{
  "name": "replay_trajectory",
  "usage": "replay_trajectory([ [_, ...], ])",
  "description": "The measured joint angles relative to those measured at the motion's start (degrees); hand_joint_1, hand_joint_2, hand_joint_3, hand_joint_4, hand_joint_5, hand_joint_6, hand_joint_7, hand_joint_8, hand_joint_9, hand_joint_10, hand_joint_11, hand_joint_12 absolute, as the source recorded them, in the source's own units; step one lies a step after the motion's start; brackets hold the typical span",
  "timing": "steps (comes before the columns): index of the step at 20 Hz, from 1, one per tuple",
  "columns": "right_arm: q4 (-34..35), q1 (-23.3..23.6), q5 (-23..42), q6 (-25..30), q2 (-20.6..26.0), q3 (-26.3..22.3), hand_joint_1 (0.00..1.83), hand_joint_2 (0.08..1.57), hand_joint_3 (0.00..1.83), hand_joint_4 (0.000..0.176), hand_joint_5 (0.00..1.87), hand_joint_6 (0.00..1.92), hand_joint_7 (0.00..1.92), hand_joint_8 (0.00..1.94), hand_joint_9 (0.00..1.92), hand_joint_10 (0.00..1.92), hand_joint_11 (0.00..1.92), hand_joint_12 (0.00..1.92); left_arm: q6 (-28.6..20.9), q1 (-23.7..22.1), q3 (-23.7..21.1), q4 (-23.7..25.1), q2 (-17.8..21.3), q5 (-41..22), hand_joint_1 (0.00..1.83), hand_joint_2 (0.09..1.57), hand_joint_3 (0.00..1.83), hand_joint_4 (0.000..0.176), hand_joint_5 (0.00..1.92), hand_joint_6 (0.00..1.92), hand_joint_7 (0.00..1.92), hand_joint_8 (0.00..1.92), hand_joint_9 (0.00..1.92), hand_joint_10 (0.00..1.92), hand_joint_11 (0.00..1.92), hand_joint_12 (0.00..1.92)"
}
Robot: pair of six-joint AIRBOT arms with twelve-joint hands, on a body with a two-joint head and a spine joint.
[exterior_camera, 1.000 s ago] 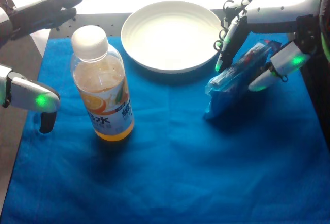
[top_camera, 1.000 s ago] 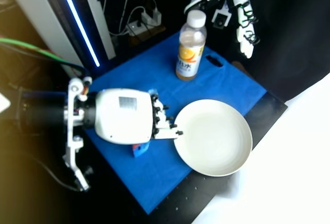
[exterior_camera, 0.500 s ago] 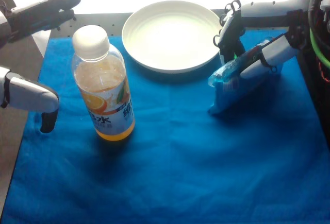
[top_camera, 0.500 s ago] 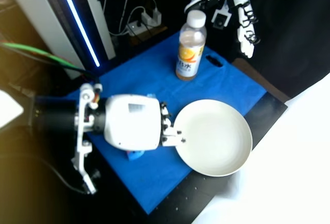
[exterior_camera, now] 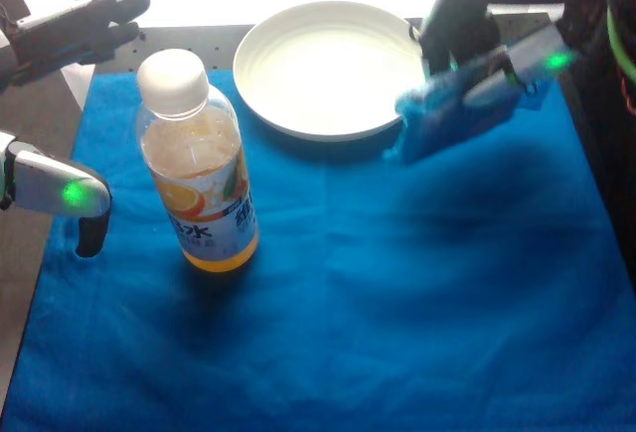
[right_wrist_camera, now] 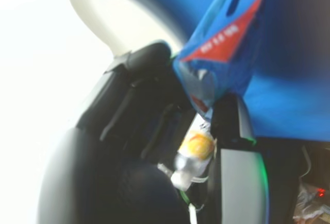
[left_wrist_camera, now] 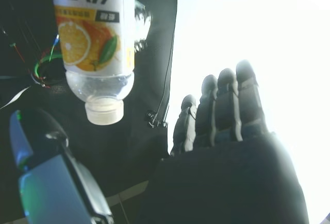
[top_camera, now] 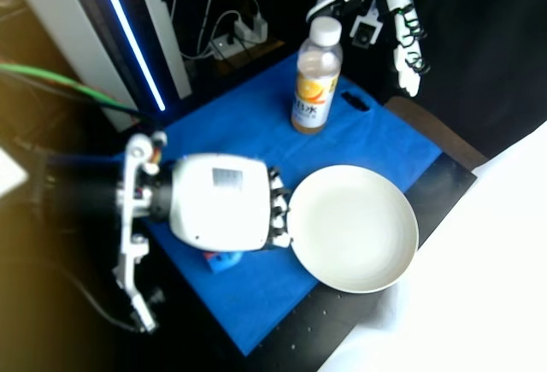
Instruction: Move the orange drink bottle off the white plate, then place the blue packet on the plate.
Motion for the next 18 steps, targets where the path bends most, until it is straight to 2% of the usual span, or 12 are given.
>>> replay_trajectory([
  [2, -0.57, 1.88, 0.26, -0.35, 0.00, 0.00, 1.30, 1.09, 0.00, 0.000, 1.01, 0.71, 1.09, 0.98, 1.02, 1.06, 0.80, 1.43, 0.02, 0.22, 0.00, -0.09, 0.04, -0.02, 0.68, 0.62, 0.00, 0.117, 0.00, 0.00, 0.11, 0.00, 0.11, 0.00, 0.00, 0.36],
  [4, -0.39, 3.89, 0.24, -0.74, -0.26, 0.20, 1.38, 1.09, 0.00, 0.000, 0.96, 0.80, 1.06, 0.84, 0.98, 1.19, 0.73, 1.29, 0.07, 0.52, 0.00, -0.02, 0.04, 0.04, 0.67, 0.62, 0.00, 0.133, 0.00, 0.00, 0.11, 0.00, 0.12, 0.00, 0.00, 0.40],
  [5, -0.26, 4.83, 0.15, -1.09, -0.81, 0.74, 1.30, 1.10, 0.00, 0.000, 0.99, 0.72, 1.06, 1.04, 1.09, 1.00, 0.84, 1.38, 0.13, 0.57, 0.00, -0.02, 0.04, 0.11, 0.68, 0.62, 0.00, 0.143, 0.00, 0.00, 0.11, 0.00, 0.11, 0.00, 0.00, 0.38],
  [6, 0.13, 5.25, 0.15, -1.16, -1.70, 1.53, 1.28, 1.10, 0.00, 0.000, 1.03, 0.62, 1.06, 1.10, 1.16, 1.11, 0.95, 1.53, 0.20, 0.57, 0.00, -0.07, 0.04, -0.09, 0.66, 0.62, 0.00, 0.148, 0.00, 0.00, 0.10, 0.00, 0.11, 0.00, 0.00, 0.38],
  [9, -0.63, 5.66, -0.17, -1.29, -5.01, 4.00, 1.29, 1.05, 0.00, 0.000, 1.15, 0.48, 1.14, 0.94, 1.09, 0.85, 0.80, 1.44, 0.44, 0.57, 0.00, -0.11, 0.13, -0.09, 0.66, 0.62, 0.00, 0.084, 0.00, 0.00, 0.11, 0.00, 0.12, 0.00, 0.00, 0.40],
  [10, -0.70, 5.81, -0.15, -1.33, -5.95, 4.66, 1.28, 1.08, 0.00, 0.000, 1.14, 0.43, 1.06, 1.11, 1.05, 1.12, 0.83, 1.61, 0.44, 0.57, 0.00, -0.13, 0.13, -0.07, 0.67, 0.63, 0.00, 0.085, 0.00, 0.00, 0.11, 0.00, 0.11, 0.00, 0.00, 0.39],
  [12, -0.33, 6.71, -0.17, -1.27, -7.65, 6.14, 1.29, 1.06, 0.00, 0.000, 1.10, 0.57, 1.12, 0.97, 1.09, 0.83, 0.87, 1.38, 0.50, 0.57, 0.00, -0.20, 0.13, -0.15, 0.68, 0.64, 0.00, 0.077, 0.00, 0.00, 0.10, 0.00, 0.11, 0.00, 0.00, 0.36],
  [13, 0.09, 7.23, -0.59, -1.29, -8.94, 7.54, 1.38, 1.04, 0.00, 0.000, 1.05, 0.69, 1.21, 0.57, 1.18, 0.89, 0.96, 1.02, 0.63, 0.57, 0.02, -0.20, 0.13, -0.24, 0.67, 0.64, 0.00, 0.081, 0.00, 0.00, 0.10, 0.00, 0.10, 0.00, 0.00, 0.32],
  [15, 0.39, 7.23, -1.84, -1.33, -11.54, 10.32, 1.40, 1.04, 0.00, 0.000, 1.18, 0.35, 1.14, 0.71, 1.10, 1.12, 0.94, 1.10, 0.66, 0.57, 0.02, -0.17, 0.13, -0.52, 0.65, 0.65, 0.00, 0.086, 0.00, 0.00, 0.10, 0.00, 0.09, 0.00, 0.00, 0.34],
  [16, 0.37, 7.21, -2.23, -1.33, -12.66, 11.28, 1.31, 1.07, 0.01, 0.000, 1.13, 0.42, 1.07, 1.04, 1.04, 1.09, 0.93, 1.30, 0.68, 0.57, 0.07, -0.17, 0.13, -0.72, 0.64, 0.65, 0.01, 0.093, 0.00, 0.00, 0.10, 0.00, 0.09, 0.00, 0.00, 0.34],
  [17, 0.37, 7.15, -2.47, -1.33, -13.53, 12.04, 1.37, 1.09, 0.00, 0.000, 1.13, 0.35, 0.97, 1.10, 0.98, 1.25, 0.87, 1.33, 0.68, 0.57, 0.22, -0.20, 0.09, -0.98, 0.64, 0.65, 0.00, 0.107, 0.00, 0.00, 0.09, 0.00, 0.08, 0.00, 0.00, 0.30],
  [18, 0.48, 7.17, -2.62, -1.31, -14.62, 12.96, 1.38, 1.07, 0.00, 0.000, 1.03, 0.67, 1.05, 0.87, 1.07, 1.09, 0.87, 1.09, 0.74, 0.57, 0.55, -0.09, 0.02, -1.38, 0.63, 0.66, 0.01, 0.111, 0.00, 0.00, 0.08, 0.00, 0.08, 0.00, 0.00, 0.29],
])
